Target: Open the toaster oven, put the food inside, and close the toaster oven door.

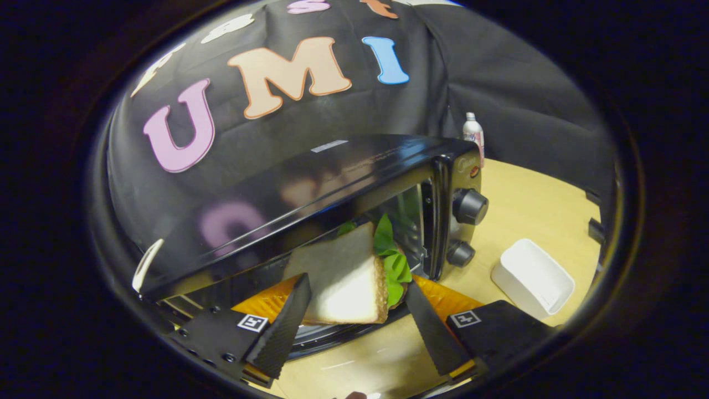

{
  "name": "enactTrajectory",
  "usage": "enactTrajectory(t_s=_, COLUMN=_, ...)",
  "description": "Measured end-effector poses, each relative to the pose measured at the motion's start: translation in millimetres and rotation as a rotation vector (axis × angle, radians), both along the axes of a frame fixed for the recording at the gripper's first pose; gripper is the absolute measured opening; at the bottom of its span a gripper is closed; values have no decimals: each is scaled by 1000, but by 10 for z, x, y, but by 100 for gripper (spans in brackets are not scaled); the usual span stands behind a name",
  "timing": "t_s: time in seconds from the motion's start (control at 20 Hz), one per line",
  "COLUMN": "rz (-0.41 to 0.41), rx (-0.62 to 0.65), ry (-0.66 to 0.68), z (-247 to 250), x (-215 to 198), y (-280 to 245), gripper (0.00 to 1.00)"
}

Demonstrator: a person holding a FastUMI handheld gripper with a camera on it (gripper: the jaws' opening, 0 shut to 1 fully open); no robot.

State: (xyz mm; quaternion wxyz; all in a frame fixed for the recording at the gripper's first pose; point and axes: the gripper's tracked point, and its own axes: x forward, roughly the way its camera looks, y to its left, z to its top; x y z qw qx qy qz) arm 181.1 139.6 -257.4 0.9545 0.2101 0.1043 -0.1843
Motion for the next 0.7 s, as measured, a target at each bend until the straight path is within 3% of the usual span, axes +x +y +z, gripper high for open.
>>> enactTrajectory(t_s=0.15, rz=-27, rx=-199, ry=65, z=104, x=44, y=-91, gripper=100)
enactTrajectory(t_s=0.4, rz=28, rx=-651, ry=151, z=415, x=158, y=47, gripper=99)
enactTrajectory(t_s=0.45, rz=36, rx=-688, ry=156, z=416, x=167, y=72, gripper=98)
enactTrajectory(t_s=0.7, rz=43, rx=-618, ry=124, z=413, x=174, y=27, gripper=94)
